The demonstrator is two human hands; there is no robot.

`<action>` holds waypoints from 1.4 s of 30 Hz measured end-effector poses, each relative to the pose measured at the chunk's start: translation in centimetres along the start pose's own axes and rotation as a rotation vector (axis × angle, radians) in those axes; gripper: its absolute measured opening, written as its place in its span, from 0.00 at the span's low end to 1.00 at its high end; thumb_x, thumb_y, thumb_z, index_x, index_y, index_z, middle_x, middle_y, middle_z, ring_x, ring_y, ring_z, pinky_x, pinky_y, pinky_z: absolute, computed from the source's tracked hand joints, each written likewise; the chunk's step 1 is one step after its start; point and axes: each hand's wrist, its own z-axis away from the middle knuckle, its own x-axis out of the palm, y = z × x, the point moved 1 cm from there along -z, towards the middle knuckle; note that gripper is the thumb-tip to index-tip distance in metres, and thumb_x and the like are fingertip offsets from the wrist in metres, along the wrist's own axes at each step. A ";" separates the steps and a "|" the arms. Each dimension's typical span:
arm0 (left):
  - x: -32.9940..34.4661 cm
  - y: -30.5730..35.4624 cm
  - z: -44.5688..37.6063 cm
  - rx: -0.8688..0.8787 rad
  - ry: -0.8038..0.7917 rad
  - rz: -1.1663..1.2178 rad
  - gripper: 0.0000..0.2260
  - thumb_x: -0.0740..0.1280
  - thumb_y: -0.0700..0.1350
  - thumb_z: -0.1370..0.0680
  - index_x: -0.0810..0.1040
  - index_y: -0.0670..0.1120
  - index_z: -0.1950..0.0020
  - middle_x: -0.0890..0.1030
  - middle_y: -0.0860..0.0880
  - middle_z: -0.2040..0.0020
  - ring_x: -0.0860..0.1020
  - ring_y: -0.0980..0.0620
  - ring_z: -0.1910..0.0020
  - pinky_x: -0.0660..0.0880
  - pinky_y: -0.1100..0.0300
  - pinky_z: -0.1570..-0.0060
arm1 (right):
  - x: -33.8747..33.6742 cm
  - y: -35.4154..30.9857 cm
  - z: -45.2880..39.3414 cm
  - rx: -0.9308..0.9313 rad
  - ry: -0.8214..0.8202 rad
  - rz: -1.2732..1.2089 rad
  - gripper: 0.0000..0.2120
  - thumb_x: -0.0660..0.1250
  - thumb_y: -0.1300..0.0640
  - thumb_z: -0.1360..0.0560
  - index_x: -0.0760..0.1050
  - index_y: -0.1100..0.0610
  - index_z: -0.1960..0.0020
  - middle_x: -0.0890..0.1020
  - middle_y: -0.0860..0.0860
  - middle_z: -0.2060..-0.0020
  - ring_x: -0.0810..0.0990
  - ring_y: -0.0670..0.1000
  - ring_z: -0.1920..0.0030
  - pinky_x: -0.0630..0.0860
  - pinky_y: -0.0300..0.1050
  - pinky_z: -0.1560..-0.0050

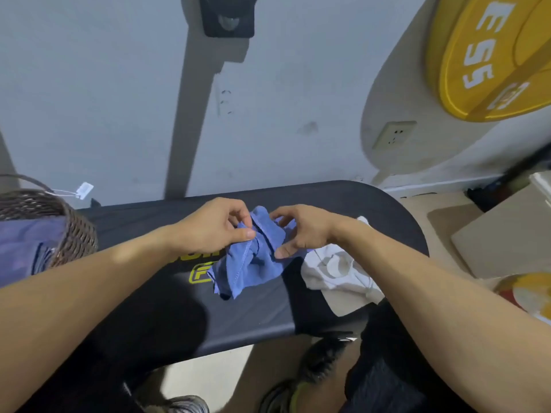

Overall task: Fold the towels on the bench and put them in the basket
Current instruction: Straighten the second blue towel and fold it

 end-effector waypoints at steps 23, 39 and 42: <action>-8.6 -3.7 6.2 -0.043 0.368 0.089 0.07 0.73 0.41 0.25 0.77 0.44 0.59 0.82 0.50 0.72 0.75 0.57 0.73 0.72 0.59 0.62 | 0.1 -8.9 2.5 0.016 0.362 -0.627 0.12 0.63 0.56 0.20 0.72 0.56 0.62 0.75 0.46 0.72 0.71 0.45 0.69 0.69 0.37 0.66; -10.9 -5.3 8.9 -0.112 0.498 -0.105 0.08 0.74 0.43 0.26 0.76 0.50 0.61 0.79 0.50 0.63 0.77 0.50 0.62 0.70 0.59 0.59 | -1.2 -9.8 6.2 0.074 0.487 -0.504 0.05 0.74 0.57 0.26 0.78 0.56 0.59 0.82 0.52 0.63 0.77 0.46 0.65 0.73 0.36 0.65; -10.5 -5.6 8.8 -0.106 0.444 -0.128 0.08 0.73 0.42 0.26 0.76 0.50 0.62 0.80 0.50 0.64 0.76 0.51 0.64 0.70 0.60 0.61 | -0.8 -9.6 6.3 0.063 0.552 -0.444 0.05 0.74 0.56 0.27 0.79 0.55 0.58 0.83 0.51 0.63 0.78 0.46 0.64 0.73 0.36 0.64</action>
